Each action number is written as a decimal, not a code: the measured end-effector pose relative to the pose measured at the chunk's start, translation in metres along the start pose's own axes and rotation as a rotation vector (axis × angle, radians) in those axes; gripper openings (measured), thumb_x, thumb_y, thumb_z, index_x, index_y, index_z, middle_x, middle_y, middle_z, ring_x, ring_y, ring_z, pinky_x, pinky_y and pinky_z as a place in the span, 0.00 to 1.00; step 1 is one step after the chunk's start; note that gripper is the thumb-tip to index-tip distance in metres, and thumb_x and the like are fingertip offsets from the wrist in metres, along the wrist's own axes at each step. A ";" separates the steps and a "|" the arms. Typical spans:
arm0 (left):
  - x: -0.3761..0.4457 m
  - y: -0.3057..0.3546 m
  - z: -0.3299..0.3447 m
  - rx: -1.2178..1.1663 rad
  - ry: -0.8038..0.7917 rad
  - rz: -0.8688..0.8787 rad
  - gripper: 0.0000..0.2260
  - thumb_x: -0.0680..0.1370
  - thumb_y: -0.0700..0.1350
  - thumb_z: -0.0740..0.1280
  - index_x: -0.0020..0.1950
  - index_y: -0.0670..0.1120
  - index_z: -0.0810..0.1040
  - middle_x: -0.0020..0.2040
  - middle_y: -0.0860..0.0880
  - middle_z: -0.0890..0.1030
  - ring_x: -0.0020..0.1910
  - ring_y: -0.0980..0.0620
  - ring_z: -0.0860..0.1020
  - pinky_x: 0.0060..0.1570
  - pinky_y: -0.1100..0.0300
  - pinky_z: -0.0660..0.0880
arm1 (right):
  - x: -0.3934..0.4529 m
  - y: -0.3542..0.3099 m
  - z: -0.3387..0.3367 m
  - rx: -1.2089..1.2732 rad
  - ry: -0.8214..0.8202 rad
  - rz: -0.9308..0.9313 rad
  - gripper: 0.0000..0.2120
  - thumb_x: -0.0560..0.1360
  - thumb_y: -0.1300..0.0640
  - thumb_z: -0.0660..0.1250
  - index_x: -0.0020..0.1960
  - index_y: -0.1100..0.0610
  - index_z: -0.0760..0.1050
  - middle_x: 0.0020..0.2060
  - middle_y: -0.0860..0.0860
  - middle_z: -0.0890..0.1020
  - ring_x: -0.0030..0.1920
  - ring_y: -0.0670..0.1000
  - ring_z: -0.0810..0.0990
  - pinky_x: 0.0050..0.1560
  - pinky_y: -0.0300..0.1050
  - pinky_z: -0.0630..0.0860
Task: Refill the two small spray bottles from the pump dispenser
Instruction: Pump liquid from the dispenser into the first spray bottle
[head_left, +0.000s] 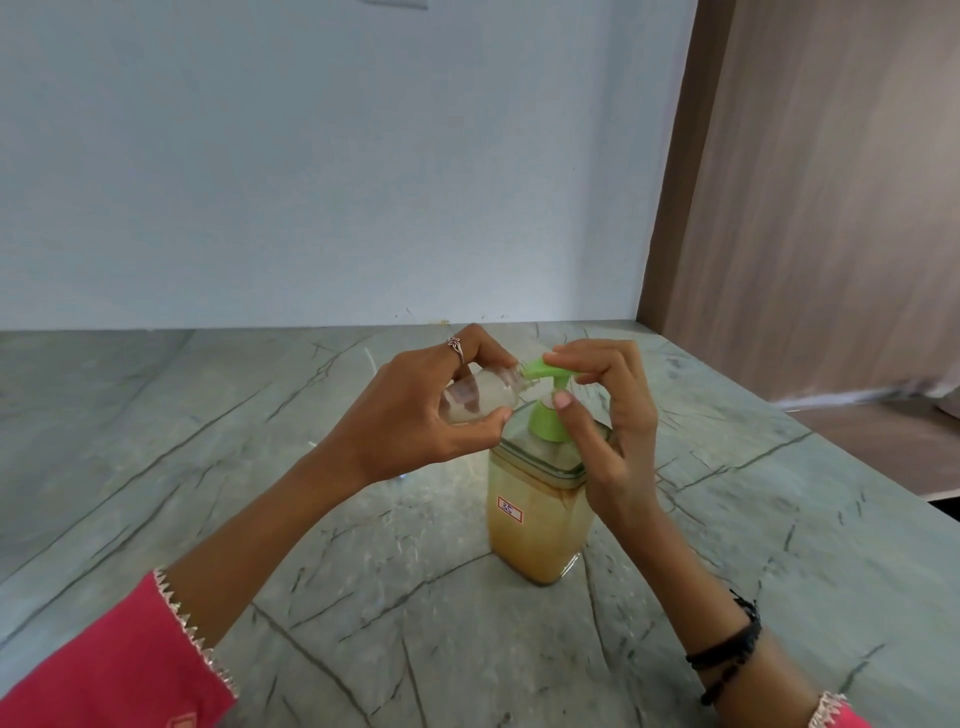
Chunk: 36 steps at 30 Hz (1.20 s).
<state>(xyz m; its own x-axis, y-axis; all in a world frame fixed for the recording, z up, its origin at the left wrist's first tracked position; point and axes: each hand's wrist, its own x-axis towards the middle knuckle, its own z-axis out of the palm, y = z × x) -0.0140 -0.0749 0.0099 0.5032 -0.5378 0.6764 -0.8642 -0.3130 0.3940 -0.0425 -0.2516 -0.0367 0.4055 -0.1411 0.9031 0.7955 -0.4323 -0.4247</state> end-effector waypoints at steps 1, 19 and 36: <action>0.000 0.000 0.000 -0.002 0.003 -0.001 0.14 0.67 0.56 0.66 0.52 0.59 0.71 0.47 0.58 0.78 0.39 0.52 0.79 0.36 0.52 0.77 | -0.001 0.002 -0.001 0.006 -0.036 -0.005 0.10 0.73 0.57 0.61 0.53 0.52 0.75 0.50 0.47 0.75 0.53 0.44 0.75 0.52 0.37 0.70; 0.000 -0.001 0.000 -0.011 0.007 0.013 0.14 0.67 0.56 0.66 0.51 0.58 0.71 0.48 0.63 0.77 0.39 0.55 0.78 0.36 0.55 0.77 | 0.002 -0.012 -0.003 0.324 -0.080 0.327 0.13 0.70 0.60 0.71 0.49 0.43 0.77 0.39 0.58 0.84 0.41 0.57 0.83 0.45 0.57 0.78; 0.000 -0.002 0.002 -0.031 0.003 0.005 0.14 0.68 0.55 0.66 0.51 0.57 0.71 0.50 0.60 0.77 0.39 0.52 0.78 0.37 0.53 0.77 | 0.004 -0.013 0.000 0.361 -0.054 0.362 0.12 0.69 0.65 0.70 0.49 0.53 0.75 0.38 0.59 0.84 0.39 0.57 0.83 0.41 0.52 0.79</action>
<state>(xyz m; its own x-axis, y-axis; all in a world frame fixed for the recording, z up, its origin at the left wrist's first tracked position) -0.0124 -0.0762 0.0077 0.4987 -0.5368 0.6806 -0.8664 -0.2861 0.4092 -0.0513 -0.2470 -0.0277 0.6986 -0.1745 0.6939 0.7009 -0.0280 -0.7127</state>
